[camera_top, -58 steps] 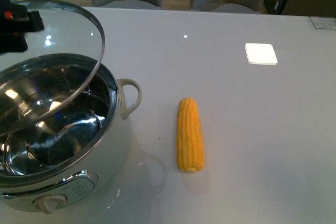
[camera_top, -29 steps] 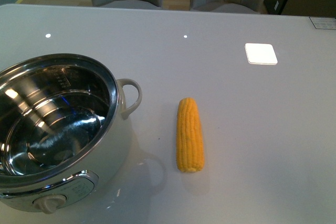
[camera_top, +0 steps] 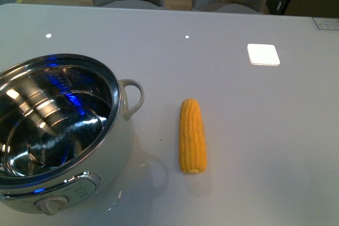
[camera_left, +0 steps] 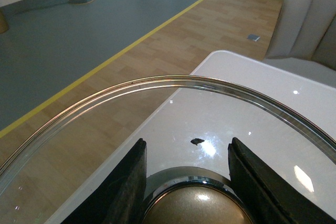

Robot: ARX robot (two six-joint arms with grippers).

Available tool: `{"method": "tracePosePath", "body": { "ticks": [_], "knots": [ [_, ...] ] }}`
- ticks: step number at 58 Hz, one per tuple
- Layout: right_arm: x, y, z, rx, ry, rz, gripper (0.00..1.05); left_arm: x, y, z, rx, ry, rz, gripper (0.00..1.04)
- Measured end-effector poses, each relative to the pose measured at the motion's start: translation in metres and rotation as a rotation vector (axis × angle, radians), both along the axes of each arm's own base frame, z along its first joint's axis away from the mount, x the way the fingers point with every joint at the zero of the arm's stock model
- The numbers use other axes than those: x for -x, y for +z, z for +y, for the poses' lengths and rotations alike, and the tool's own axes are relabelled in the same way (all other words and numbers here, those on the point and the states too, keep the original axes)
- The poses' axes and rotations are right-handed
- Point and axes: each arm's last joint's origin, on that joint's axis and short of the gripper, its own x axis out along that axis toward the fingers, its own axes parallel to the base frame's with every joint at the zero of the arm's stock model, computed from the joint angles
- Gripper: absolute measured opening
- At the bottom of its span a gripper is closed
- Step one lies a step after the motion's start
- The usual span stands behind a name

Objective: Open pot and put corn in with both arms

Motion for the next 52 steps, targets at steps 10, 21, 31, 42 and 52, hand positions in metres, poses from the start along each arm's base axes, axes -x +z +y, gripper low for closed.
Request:
{"method": "tracePosePath", "body": {
  "ticks": [10,21,31,42,52],
  "knots": [
    [0.000,0.000,0.000,0.000,0.000,0.000,0.96,0.000,-0.024,0.015,0.008,0.022,0.038,0.41],
    [0.000,0.000,0.000,0.000,0.000,0.000,0.96,-0.007,-0.045,0.027,-0.005,0.035,0.046,0.41],
    [0.000,0.000,0.000,0.000,0.000,0.000,0.96,-0.013,-0.066,0.033,-0.021,0.041,0.057,0.41],
    [0.000,0.000,0.000,0.000,0.000,0.000,0.96,-0.020,-0.092,0.036,-0.020,0.013,0.063,0.41],
    [0.000,0.000,0.000,0.000,0.000,0.000,0.96,-0.027,-0.113,0.035,-0.007,-0.053,0.059,0.41]
  ]
}}
